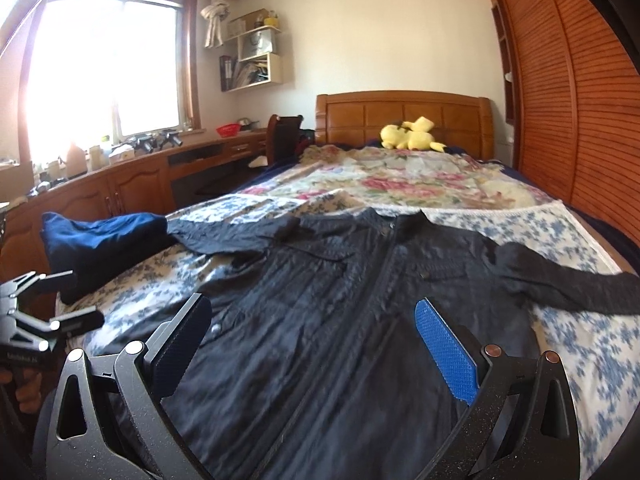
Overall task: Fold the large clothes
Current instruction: 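Reach the left gripper to the jacket sleeve cuff and close on it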
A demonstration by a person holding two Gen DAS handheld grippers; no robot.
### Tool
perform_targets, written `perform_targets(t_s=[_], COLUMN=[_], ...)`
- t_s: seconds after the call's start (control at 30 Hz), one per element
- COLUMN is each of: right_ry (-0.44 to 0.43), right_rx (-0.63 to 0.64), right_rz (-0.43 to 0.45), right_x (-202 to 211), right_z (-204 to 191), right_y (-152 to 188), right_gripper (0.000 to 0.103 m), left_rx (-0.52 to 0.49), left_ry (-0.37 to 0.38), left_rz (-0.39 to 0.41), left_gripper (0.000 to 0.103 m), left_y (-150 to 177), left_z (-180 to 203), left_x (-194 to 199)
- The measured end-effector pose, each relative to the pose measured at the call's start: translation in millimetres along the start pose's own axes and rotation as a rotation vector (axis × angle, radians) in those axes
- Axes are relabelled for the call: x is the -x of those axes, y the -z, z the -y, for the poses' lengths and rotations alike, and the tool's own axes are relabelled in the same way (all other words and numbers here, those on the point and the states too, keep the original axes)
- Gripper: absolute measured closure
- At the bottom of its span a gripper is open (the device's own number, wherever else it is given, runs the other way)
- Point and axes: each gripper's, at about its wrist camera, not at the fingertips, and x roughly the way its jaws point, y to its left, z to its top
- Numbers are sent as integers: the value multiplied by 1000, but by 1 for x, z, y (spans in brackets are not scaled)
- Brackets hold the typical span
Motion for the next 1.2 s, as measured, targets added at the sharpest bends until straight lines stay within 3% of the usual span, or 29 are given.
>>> perform_targets(t_s=[0.27, 0.47, 0.8, 1.07, 1.2], right_ry=[-54, -65, -113, -124, -124], right_rx=[26, 9, 5, -26, -30], right_rz=[-55, -118, -214, -250, -258], right_x=[-83, -125, -152, -162, -163], right_z=[2, 13, 17, 22, 23], right_y=[-13, 7, 30, 33, 35], right_gripper=[0, 0, 0, 0, 0], left_rx=[43, 57, 50, 138, 213], left_ry=[-15, 3, -16, -4, -37], left_rz=[-60, -117, -188, -214, -250], left_gripper=[0, 0, 0, 17, 33], left_y=[-3, -6, -41, -78, -90], left_z=[-22, -40, -75, -120, -146], left_x=[-41, -70, -135, -202, -241])
